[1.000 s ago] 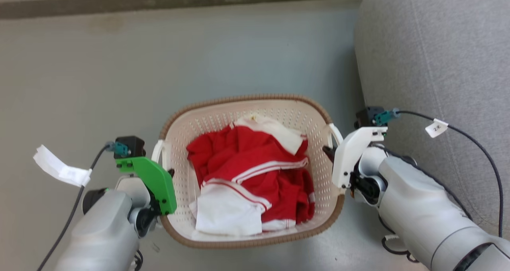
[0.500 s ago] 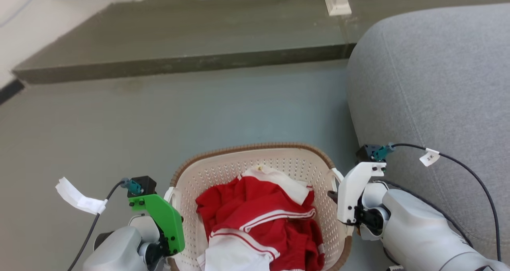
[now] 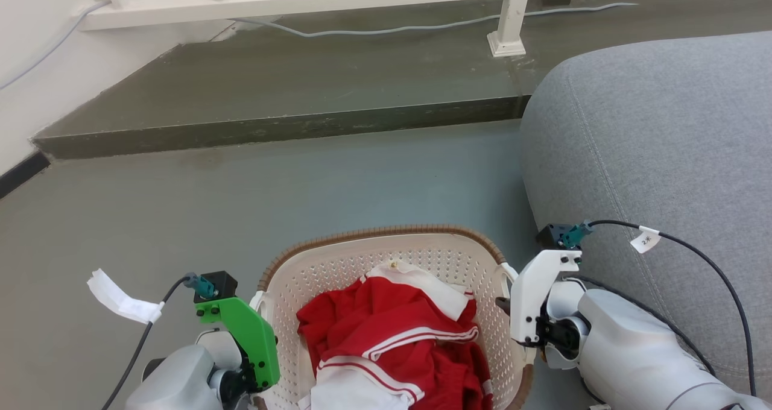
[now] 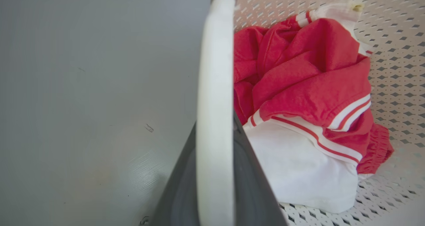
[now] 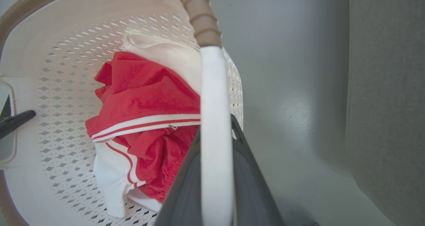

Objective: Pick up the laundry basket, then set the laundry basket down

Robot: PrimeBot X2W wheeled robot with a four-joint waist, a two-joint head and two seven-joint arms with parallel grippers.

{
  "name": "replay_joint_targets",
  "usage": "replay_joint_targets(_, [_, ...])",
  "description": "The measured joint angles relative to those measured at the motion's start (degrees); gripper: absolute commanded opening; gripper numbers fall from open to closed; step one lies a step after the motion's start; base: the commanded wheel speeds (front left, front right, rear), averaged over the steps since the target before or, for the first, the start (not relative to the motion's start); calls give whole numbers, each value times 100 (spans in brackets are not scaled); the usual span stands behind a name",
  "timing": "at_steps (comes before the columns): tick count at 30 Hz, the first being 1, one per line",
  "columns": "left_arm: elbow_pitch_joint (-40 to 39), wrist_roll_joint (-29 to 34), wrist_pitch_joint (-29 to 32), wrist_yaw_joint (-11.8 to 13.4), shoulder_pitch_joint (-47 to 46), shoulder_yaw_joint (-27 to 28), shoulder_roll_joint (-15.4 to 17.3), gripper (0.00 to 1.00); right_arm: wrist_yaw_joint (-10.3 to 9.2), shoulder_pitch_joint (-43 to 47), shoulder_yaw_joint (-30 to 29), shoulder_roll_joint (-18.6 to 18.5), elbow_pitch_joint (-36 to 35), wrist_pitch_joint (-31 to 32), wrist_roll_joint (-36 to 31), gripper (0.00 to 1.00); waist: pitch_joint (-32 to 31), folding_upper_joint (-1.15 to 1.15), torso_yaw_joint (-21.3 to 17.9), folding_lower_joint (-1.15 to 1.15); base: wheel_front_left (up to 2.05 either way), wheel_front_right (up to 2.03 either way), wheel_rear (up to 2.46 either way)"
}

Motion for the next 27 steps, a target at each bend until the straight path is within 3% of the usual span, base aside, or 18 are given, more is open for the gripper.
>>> replay_joint_targets(27, [76,-205,41,0,5,-105,-1,0,0,-1,202,-7,-2,44,110,0,-17,0,-44,0,0,0,0])
